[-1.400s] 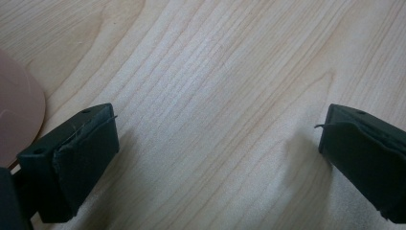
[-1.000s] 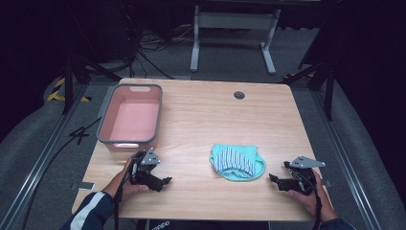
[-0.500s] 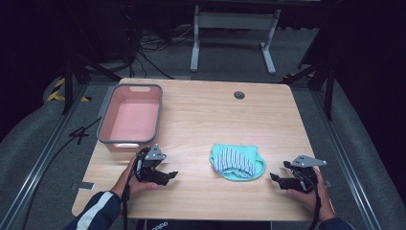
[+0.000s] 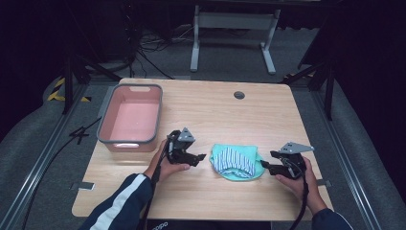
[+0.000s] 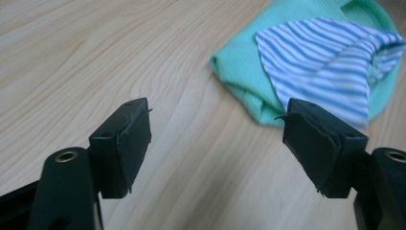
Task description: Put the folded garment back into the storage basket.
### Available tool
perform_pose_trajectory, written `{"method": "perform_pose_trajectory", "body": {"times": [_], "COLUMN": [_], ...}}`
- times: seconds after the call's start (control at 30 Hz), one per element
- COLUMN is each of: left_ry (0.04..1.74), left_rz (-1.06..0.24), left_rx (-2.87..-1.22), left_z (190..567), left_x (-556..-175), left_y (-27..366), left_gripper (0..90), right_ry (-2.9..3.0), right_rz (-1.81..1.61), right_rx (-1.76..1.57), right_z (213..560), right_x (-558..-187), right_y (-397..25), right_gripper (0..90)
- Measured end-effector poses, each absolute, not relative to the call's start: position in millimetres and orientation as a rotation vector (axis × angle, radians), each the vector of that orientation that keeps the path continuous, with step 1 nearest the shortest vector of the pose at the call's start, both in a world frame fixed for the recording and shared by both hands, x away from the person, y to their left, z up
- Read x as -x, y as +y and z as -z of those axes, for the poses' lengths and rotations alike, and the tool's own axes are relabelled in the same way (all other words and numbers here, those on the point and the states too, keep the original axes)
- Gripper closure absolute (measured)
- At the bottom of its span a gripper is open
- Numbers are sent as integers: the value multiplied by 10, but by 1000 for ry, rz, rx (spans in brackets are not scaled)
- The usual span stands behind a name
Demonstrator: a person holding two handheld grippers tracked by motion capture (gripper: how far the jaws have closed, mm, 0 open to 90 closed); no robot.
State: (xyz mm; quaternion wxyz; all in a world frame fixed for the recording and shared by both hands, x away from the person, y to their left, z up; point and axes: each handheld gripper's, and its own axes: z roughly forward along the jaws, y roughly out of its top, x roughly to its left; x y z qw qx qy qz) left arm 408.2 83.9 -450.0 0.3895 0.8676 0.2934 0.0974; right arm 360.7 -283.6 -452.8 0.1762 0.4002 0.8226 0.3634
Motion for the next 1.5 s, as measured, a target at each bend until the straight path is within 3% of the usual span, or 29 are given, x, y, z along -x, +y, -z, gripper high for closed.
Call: {"method": "perform_pose_trajectory", "body": {"times": [0.37, 0.8, 0.87, 0.93, 1.0, 1.07, 1.2, 1.33, 1.5], "left_ry": [761, 783, 768, 756, 719, 707, 687, 674, 664], "left_rz": [-208, -219, -213, -204, -177, -164, -113, -106, -137], "left_rx": [-2295, -2314, -2318, -2317, -2314, -2319, -2312, -2329, -2360], "left_z": [4707, 4754, 4743, 4739, 4731, 4725, 4727, 4711, 4665], "left_x": [-4273, -4241, -4226, -4212, -4171, -4168, -4165, -4159, -4148], "left_y": [380, 331, 328, 323, 309, 310, 314, 298, 268], "left_gripper": [273, 261, 307, 409, 536, 568, 717, 793, 820], "right_ry": [2351, 2375, 2370, 2373, 2391, 2400, 2418, 2425, 2430], "right_rz": [-1008, -971, -970, -968, -968, -972, -1002, -1008, -993], "right_rx": [-1190, -1233, -1240, -1245, -1241, -1250, -1271, -1269, -1236], "right_z": [4611, 4740, 4740, 4733, 4720, 4714, 4711, 4710, 4697], "right_x": [-3798, -3803, -3791, -3786, -3775, -3769, -3761, -3754, -3740], "right_y": [-2657, -2539, -2530, -2522, -2498, -2487, -2464, -2459, -2445], "right_gripper": [446, 461, 483, 516, 629, 668, 775, 813, 833]}}
